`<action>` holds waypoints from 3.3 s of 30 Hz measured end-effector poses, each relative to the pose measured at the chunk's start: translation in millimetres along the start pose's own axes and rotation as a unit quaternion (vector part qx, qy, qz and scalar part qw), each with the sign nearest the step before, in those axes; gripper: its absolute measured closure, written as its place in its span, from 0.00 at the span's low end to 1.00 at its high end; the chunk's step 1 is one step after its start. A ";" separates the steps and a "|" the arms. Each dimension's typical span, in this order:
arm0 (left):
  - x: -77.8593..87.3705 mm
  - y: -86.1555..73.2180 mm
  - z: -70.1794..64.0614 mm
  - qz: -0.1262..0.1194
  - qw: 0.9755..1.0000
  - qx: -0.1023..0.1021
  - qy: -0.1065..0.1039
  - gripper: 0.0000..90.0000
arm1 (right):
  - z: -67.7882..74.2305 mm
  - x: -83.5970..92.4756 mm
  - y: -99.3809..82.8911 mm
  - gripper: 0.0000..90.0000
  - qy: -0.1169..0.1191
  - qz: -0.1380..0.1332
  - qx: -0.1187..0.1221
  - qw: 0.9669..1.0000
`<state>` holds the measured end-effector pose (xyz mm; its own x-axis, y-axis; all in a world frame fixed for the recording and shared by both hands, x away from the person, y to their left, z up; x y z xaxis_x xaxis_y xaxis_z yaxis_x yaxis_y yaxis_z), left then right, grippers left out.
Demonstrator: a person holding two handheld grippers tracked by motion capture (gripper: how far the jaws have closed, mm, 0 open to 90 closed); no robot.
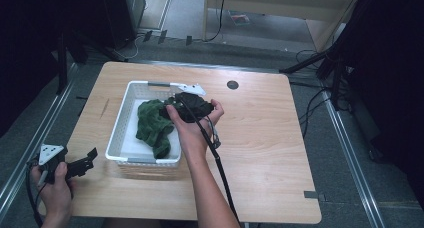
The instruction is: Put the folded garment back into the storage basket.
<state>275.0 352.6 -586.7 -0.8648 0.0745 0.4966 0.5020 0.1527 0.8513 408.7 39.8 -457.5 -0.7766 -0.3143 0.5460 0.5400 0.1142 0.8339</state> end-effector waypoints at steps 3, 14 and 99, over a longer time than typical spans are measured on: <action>0.0 0.0 0.0 0.000 1.000 0.000 0.000 0.00 | -15.9 5.5 -3.5 0.00 -0.014 -0.003 0.004 1.000; -0.1 0.0 -0.2 0.000 1.000 -0.003 0.001 0.00 | -56.4 21.6 -15.1 0.00 -0.043 0.000 0.002 0.999; 1.4 -0.6 -2.3 -0.003 1.000 -0.008 0.003 0.00 | -297.1 124.8 -211.6 0.00 -0.134 0.019 -0.087 0.987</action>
<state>273.6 350.3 -586.1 -0.8676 0.0685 0.4925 0.4971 0.1371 0.8568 293.9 -303.6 -589.8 -0.8006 -0.0493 0.5972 0.5991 -0.0508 0.7990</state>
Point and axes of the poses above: each handheld gripper's, and its own axes: x roughly backward along the jaws, y roughly out of its top, z roughly to its left, the point moved 7 cm from there along -x, roughly forward along the jaws, and after that the axes turned 2 degrees about x, right-handed, at the moved point
